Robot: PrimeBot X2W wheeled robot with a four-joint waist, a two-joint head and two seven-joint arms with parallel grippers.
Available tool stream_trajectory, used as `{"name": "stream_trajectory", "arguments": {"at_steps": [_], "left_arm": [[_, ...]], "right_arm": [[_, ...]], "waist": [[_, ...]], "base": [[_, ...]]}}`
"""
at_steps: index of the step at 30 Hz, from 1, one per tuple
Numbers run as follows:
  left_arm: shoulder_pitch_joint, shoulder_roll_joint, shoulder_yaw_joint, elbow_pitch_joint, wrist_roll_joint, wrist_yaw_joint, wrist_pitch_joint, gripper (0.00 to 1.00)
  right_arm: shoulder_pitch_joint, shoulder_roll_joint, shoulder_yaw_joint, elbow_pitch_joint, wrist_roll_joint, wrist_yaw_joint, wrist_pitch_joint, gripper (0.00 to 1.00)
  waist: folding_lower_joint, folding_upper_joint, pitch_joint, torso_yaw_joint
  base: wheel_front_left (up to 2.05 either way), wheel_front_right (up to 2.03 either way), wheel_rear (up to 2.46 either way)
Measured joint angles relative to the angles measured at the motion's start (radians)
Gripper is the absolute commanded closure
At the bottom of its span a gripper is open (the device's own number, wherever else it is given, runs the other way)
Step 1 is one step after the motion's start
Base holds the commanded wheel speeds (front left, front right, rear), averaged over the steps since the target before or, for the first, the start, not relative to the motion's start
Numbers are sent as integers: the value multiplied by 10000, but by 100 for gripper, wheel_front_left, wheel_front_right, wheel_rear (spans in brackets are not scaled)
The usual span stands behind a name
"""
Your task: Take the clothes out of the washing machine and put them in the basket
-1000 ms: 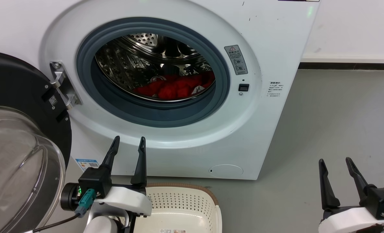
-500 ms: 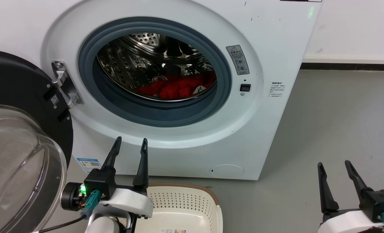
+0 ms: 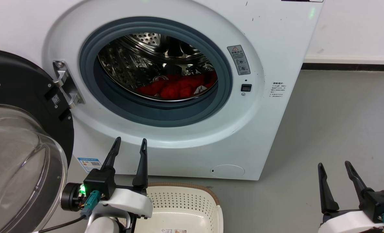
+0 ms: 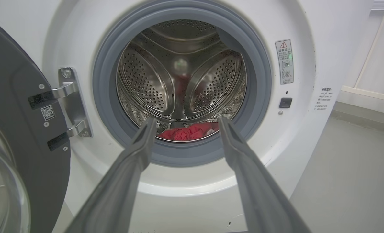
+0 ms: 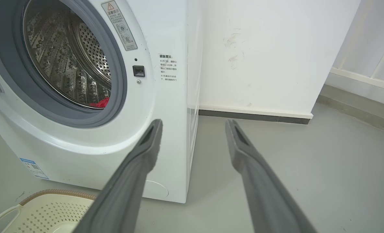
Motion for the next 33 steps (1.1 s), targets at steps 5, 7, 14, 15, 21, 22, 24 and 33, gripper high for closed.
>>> {"name": "stream_trajectory", "arguments": {"at_steps": [5,7,14,15,21,22,24,33], "left_arm": [[-3,0,15,8,-12,12,0,0],[-37,0,23,6,-12,54,0,0],[-672,0,117,27,-144,247,-2,0],[-833,2,144,36,-163,288,-2,0],[-2042,2,305,242,-169,502,-2,0],[-2254,-4,355,322,-165,504,-2,0],[-2704,2,495,443,-128,510,-2,0],[-4785,77,965,1275,125,449,-2,0]], "right_arm": [[-2,0,8,-2,21,0,-2,0],[-5,0,12,-38,23,0,-2,0],[-290,-2,128,-407,71,0,0,0],[-384,-2,159,-470,73,0,4,0],[-991,-6,301,-880,119,0,-19,0],[-1074,-8,324,-949,146,0,-59,0],[-1285,-8,395,-1106,192,0,-96,0],[-2183,-13,813,-1561,322,0,-349,0]], "waist": [[0,0,31,11],[0,0,82,14],[0,0,712,-36],[0,0,869,-56],[0,0,2079,-229],[1,0,2301,-261],[1,0,2766,-325],[1,0,4879,-638]], "base": [[0,0,0],[0,0,0],[0,0,0],[0,0,0],[0,0,0],[0,0,0],[0,0,0],[0,0,0]]}}
